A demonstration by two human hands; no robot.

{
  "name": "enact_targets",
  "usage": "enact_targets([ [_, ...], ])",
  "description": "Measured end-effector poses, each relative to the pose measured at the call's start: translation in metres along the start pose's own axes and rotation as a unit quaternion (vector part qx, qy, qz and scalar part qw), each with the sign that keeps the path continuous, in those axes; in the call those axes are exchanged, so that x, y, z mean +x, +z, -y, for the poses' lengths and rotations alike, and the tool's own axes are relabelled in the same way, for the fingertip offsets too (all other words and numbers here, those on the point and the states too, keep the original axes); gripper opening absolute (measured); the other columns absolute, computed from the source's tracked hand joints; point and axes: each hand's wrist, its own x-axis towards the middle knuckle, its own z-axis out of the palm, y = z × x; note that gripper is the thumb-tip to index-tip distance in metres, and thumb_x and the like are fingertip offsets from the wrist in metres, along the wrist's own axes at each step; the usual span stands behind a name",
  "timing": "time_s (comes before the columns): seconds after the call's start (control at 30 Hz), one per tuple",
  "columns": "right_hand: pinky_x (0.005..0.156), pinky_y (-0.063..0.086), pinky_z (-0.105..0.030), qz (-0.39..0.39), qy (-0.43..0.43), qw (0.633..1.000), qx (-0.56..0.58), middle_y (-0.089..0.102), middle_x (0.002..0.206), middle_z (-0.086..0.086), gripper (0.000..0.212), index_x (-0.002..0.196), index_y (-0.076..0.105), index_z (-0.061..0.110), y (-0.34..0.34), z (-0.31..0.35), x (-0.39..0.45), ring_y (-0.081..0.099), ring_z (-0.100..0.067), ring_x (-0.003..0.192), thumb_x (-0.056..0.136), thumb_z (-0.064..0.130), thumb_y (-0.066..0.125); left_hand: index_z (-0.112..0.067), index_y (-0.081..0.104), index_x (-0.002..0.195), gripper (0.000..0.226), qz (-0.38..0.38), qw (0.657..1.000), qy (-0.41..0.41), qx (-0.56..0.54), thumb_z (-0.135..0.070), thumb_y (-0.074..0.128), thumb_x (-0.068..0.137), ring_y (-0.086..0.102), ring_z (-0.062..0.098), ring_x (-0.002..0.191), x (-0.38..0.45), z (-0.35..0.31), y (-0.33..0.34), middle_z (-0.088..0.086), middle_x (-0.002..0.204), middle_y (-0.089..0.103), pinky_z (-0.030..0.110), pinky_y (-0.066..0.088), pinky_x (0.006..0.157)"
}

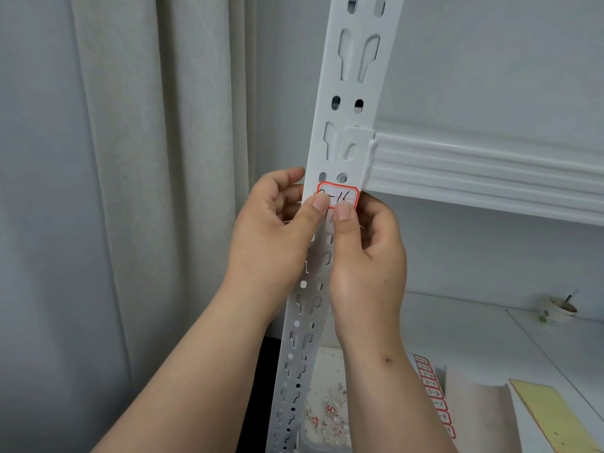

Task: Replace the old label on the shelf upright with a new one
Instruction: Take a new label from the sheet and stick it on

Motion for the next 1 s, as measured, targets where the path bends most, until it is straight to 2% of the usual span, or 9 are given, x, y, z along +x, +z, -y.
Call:
enact_targets([
  [0.13, 0.067, 0.041, -0.004, 0.009, 0.001, 1.000, 0.004, 0.066, 0.097, 0.016, 0.015, 0.107, 0.058, 0.025, -0.001, 0.002, 0.002, 0.059, 0.010, 0.083, 0.093, 0.032, 0.057, -0.032, 0.061, 0.103, 0.020, -0.004, 1.000, 0.017, 0.010, -0.020, 0.069, 0.090, 0.071, 0.009, 0.094, 0.001, 0.004, 0.003, -0.008, 0.101, 0.076, 0.021, 0.053, 0.081],
  [0.27, 0.068, 0.044, -0.006, 0.014, 0.011, 1.000, 0.014, 0.067, 0.096, 0.015, 0.015, 0.106, 0.058, 0.025, -0.002, 0.002, 0.001, 0.061, 0.009, 0.082, 0.093, 0.033, 0.058, -0.033, 0.063, 0.105, 0.025, -0.003, 1.000, 0.011, 0.003, -0.034, 0.065, 0.080, 0.070, 0.008, 0.094, -0.003, 0.007, 0.006, -0.007, 0.103, 0.075, 0.026, 0.054, 0.079],
  [0.4, 0.066, 0.045, -0.007, 0.010, 0.017, 1.000, 0.018, 0.068, 0.096, 0.015, 0.015, 0.104, 0.060, 0.025, -0.001, 0.003, 0.001, 0.063, 0.008, 0.081, 0.093, 0.035, 0.057, -0.028, 0.065, 0.110, 0.030, -0.002, 1.000, 0.008, 0.004, -0.032, 0.067, 0.080, 0.072, 0.015, 0.099, -0.005, 0.009, 0.007, -0.006, 0.106, 0.075, 0.036, 0.059, 0.086],
  [0.57, 0.064, 0.042, -0.004, 0.020, -0.006, 0.999, -0.032, 0.067, 0.097, 0.015, 0.014, 0.103, 0.057, 0.027, -0.003, 0.003, 0.003, 0.061, 0.007, 0.082, 0.095, 0.037, 0.053, -0.028, 0.065, 0.110, 0.030, -0.012, 1.000, 0.010, 0.002, -0.031, 0.067, 0.081, 0.072, 0.019, 0.099, -0.004, 0.011, 0.008, -0.005, 0.106, 0.075, 0.037, 0.060, 0.080],
  [0.63, 0.064, 0.041, -0.004, 0.026, -0.004, 0.999, -0.043, 0.067, 0.096, 0.014, 0.012, 0.101, 0.057, 0.027, -0.004, 0.003, 0.004, 0.060, 0.007, 0.081, 0.095, 0.036, 0.053, -0.028, 0.065, 0.107, 0.025, -0.011, 1.000, 0.003, -0.011, -0.027, 0.069, 0.083, 0.072, 0.018, 0.097, -0.004, 0.011, 0.008, -0.004, 0.105, 0.075, 0.034, 0.059, 0.080],
  [0.77, 0.067, 0.042, -0.006, 0.019, 0.031, 0.999, 0.026, 0.069, 0.087, 0.016, 0.014, 0.098, 0.063, 0.022, -0.007, 0.009, 0.007, 0.062, 0.011, 0.078, 0.093, 0.034, 0.058, -0.022, 0.068, 0.104, 0.014, -0.009, 0.997, -0.024, -0.066, -0.020, 0.070, 0.090, 0.068, 0.011, 0.087, -0.004, 0.006, 0.008, -0.004, 0.098, 0.076, 0.022, 0.056, 0.069],
  [0.87, 0.060, 0.040, -0.001, 0.014, 0.023, 1.000, 0.013, 0.066, 0.082, 0.019, 0.019, 0.095, 0.061, 0.023, -0.003, 0.012, 0.008, 0.059, 0.017, 0.073, 0.090, 0.041, 0.060, -0.019, 0.068, 0.098, 0.010, -0.037, 0.997, -0.027, -0.062, -0.024, 0.071, 0.090, 0.071, 0.014, 0.086, -0.003, 0.004, 0.010, 0.001, 0.097, 0.077, 0.028, 0.057, 0.075],
  [1.0, 0.061, 0.040, -0.002, 0.013, 0.015, 1.000, -0.017, 0.063, 0.080, 0.022, 0.017, 0.094, 0.059, 0.027, 0.000, 0.011, 0.011, 0.056, 0.018, 0.074, 0.090, 0.044, 0.058, -0.018, 0.069, 0.094, 0.010, -0.045, 0.997, -0.022, -0.054, -0.025, 0.073, 0.089, 0.072, 0.019, 0.087, -0.001, 0.004, 0.012, 0.003, 0.096, 0.076, 0.035, 0.059, 0.079],
])
